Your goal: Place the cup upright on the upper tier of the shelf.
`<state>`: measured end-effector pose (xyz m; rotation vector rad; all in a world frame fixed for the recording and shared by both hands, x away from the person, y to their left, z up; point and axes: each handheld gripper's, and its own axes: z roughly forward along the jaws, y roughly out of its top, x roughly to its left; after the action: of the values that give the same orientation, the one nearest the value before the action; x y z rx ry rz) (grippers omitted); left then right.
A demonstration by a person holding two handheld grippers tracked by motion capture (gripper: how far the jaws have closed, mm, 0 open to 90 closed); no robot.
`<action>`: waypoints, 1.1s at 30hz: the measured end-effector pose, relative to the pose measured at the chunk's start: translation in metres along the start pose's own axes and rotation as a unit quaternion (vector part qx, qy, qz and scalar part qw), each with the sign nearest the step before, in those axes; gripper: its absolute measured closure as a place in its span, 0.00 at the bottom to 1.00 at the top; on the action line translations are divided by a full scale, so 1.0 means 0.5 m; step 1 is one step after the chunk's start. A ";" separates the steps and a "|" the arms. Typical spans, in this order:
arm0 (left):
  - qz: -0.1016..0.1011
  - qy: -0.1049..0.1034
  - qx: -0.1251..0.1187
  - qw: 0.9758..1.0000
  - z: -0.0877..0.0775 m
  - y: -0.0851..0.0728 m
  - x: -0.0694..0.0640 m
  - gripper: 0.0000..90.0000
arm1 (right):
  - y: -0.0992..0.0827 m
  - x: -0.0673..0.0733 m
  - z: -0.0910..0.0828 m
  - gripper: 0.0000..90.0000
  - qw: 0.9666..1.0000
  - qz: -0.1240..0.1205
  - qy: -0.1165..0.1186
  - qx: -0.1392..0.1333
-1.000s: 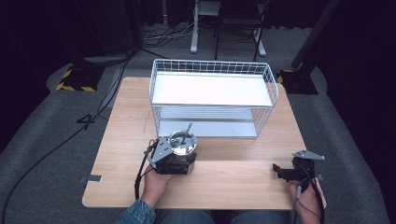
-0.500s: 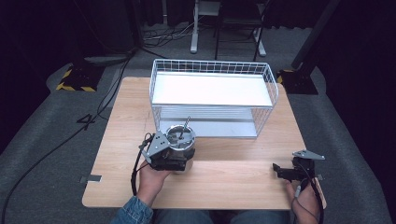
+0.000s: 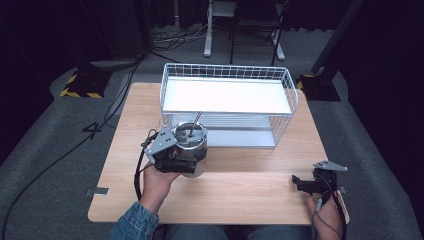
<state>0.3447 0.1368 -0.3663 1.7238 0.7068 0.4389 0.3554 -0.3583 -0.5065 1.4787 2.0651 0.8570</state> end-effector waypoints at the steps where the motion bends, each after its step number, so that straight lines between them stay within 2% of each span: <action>1: 0.003 0.000 0.001 1.000 0.000 0.008 0.000 0.04 | 0.000 0.000 0.000 0.00 1.000 0.000 0.000 0.000; 2: 0.003 0.000 0.001 1.000 0.000 0.008 0.000 0.04 | 0.000 0.000 0.000 0.00 1.000 0.000 0.000 0.000; 3: 0.006 -0.002 0.001 1.000 0.001 0.023 0.000 0.04 | 0.000 0.000 0.000 0.00 1.000 0.000 0.000 0.000; 7: 0.012 -0.003 0.000 1.000 0.003 0.053 -0.002 0.04 | 0.000 0.000 0.000 0.00 1.000 0.000 0.000 0.000; 8: 0.012 -0.003 0.000 1.000 0.003 0.053 -0.002 0.04 | 0.000 0.000 0.000 0.00 1.000 0.000 0.000 0.000; 14: 0.010 -0.010 -0.003 1.000 0.009 0.105 0.002 0.04 | 0.000 0.000 0.000 0.00 1.000 0.000 0.000 0.000; 18: 0.015 -0.005 -0.005 1.000 0.013 0.137 0.005 0.04 | 0.000 0.000 0.000 0.00 1.000 0.000 0.000 0.000; 21: 0.017 0.006 0.001 1.000 0.017 0.162 0.008 0.04 | 0.000 0.000 0.000 0.00 1.000 0.000 0.000 0.000; 22: 0.017 0.006 0.001 1.000 0.017 0.162 0.008 0.04 | 0.000 0.000 0.000 0.00 1.000 0.000 0.000 0.000; 25: 0.020 0.015 0.007 1.000 0.024 0.194 0.015 0.04 | 0.000 0.000 0.000 0.00 1.000 0.000 0.000 0.000; 33: 0.017 0.011 -0.012 1.000 0.043 0.244 0.030 0.04 | 0.000 0.000 0.000 0.00 1.000 0.000 0.000 0.000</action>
<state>0.3974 0.1123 -0.2558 1.7120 0.6864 0.4881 0.3554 -0.3583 -0.5066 1.4782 2.0648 0.8569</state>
